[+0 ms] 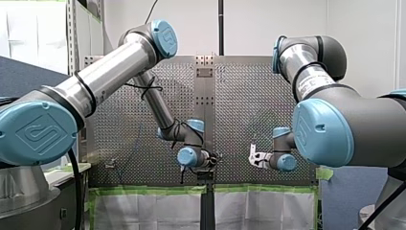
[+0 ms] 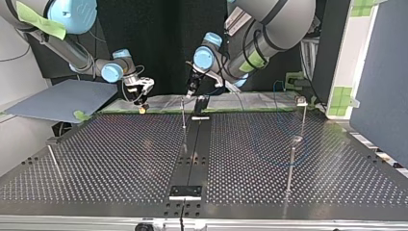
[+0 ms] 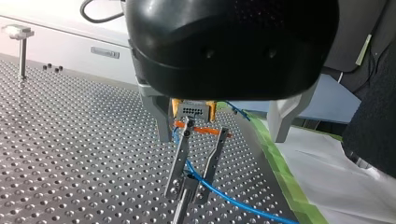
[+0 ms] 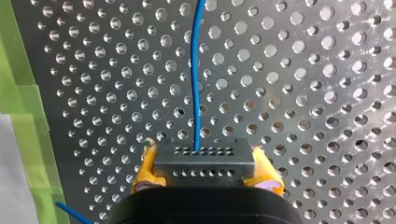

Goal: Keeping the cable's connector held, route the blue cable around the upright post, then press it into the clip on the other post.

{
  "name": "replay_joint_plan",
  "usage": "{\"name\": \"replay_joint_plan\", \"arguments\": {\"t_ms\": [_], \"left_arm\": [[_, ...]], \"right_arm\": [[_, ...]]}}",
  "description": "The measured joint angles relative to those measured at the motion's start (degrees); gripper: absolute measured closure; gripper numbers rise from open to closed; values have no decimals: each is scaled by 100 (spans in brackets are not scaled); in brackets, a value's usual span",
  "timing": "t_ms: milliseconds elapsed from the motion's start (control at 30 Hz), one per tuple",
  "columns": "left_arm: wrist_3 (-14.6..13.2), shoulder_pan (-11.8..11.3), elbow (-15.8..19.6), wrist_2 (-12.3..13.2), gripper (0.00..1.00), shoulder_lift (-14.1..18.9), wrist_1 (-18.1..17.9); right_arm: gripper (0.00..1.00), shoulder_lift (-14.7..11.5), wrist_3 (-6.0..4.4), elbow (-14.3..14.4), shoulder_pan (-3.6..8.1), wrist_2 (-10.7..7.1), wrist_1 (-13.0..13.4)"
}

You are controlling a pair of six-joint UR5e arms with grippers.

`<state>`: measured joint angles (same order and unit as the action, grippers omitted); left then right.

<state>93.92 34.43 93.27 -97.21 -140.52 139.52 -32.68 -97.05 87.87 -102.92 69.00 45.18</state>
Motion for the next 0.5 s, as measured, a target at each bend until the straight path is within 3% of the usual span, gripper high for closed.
{"name": "replay_joint_plan", "arguments": {"t_ms": [200, 500], "left_arm": [[-81, 94, 49, -132, 0, 119, 36], [-42, 200, 445, -315, 0, 528, -117]], "right_arm": [[100, 2, 0, 0, 20, 0, -7], [100, 2, 0, -1, 38, -2, 1]]}}
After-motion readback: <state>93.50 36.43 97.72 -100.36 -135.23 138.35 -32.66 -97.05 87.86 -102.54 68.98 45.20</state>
